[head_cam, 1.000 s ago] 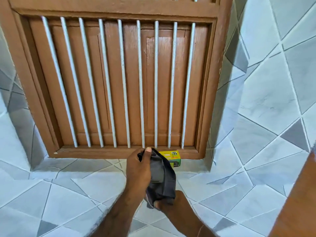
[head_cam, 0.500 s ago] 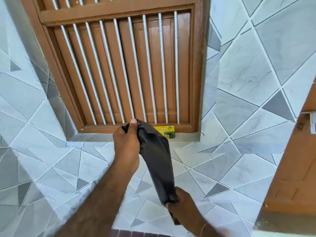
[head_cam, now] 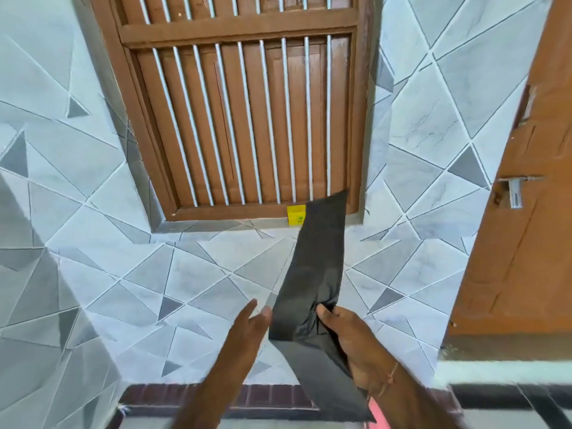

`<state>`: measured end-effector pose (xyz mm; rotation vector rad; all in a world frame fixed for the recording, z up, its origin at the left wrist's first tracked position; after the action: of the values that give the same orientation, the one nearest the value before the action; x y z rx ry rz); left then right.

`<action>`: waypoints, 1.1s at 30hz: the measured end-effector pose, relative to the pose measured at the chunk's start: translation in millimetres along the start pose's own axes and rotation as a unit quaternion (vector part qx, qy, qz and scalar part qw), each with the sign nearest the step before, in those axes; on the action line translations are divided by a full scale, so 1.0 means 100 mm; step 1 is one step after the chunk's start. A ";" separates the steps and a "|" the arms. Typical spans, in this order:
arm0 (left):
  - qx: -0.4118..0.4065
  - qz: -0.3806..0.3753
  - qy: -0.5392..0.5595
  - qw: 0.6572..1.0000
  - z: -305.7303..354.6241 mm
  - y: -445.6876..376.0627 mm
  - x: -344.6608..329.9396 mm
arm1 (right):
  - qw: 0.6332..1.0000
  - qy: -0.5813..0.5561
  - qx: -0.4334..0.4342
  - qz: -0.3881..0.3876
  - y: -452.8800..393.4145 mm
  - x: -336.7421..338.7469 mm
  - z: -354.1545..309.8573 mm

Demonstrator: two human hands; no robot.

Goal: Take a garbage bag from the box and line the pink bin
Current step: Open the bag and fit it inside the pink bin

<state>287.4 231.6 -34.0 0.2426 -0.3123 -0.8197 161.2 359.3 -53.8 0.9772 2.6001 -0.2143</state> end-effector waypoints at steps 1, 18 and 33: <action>0.027 -0.032 -0.028 0.999 -0.26 0.10 -0.07 | 1.000 -0.025 -0.005 0.003 0.11 -0.11 0.04; 0.003 -0.052 0.172 0.984 -0.34 1.01 -0.61 | 0.997 0.066 0.020 -0.021 1.45 0.02 0.06; 0.043 -0.095 0.175 0.979 -0.19 1.06 -1.99 | 0.993 -0.097 -0.005 0.062 1.56 1.46 -0.52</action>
<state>238.8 451.7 -52.5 0.4964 0.0079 -0.9358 148.2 578.6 -62.9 1.0558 2.3539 -0.2513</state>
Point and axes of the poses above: each hand's wrist, its own y-axis away from the middle knuckle, its own x-axis out of the back of the hand, z = x × y, the point moved 7 cm from there along -y, towards the middle knuckle, and after that the axes turned 12 degrees about x, right-handed, at the moved point
